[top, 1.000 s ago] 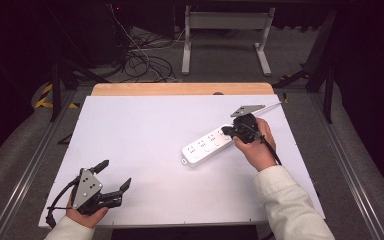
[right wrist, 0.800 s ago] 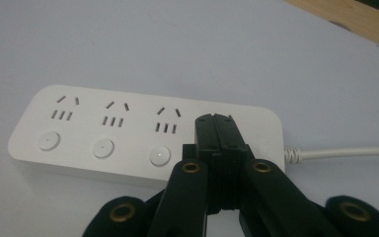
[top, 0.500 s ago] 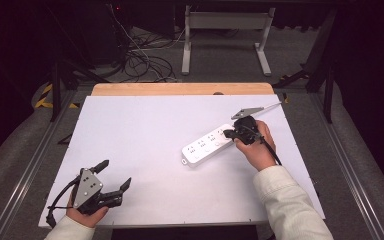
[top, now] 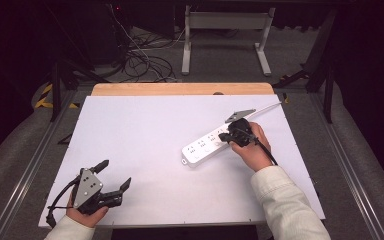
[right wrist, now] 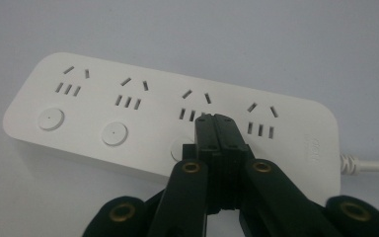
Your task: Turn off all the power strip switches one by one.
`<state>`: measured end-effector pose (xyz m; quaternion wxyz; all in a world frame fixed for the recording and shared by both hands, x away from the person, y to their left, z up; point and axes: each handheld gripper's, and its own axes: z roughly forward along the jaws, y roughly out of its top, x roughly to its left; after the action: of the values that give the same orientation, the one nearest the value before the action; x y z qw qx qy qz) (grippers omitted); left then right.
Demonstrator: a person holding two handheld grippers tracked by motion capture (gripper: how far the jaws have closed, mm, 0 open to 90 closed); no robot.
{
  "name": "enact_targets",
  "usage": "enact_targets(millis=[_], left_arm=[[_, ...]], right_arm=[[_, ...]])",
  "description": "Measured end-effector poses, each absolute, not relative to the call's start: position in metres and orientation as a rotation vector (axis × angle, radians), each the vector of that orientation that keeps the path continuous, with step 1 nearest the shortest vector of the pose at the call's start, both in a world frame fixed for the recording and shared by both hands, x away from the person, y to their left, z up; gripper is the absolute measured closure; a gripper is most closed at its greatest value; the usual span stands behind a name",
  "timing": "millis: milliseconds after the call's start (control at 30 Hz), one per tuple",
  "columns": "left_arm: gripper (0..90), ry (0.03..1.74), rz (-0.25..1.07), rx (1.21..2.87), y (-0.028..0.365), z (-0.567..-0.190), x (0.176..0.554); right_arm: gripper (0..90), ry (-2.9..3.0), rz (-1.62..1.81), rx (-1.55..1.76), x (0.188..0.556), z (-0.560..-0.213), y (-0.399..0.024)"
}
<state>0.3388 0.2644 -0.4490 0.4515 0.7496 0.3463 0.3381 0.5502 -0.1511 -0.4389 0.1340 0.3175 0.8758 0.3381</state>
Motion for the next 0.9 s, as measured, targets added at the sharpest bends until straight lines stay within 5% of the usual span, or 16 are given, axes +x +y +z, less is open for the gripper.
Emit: enact_targets(millis=[900], left_arm=[[15.8,0.854,0.839,1.852,0.264,-0.449,0.338]], right_arm=[[90.0,2.596,0.941,0.864,0.548,-0.448,-0.141]])
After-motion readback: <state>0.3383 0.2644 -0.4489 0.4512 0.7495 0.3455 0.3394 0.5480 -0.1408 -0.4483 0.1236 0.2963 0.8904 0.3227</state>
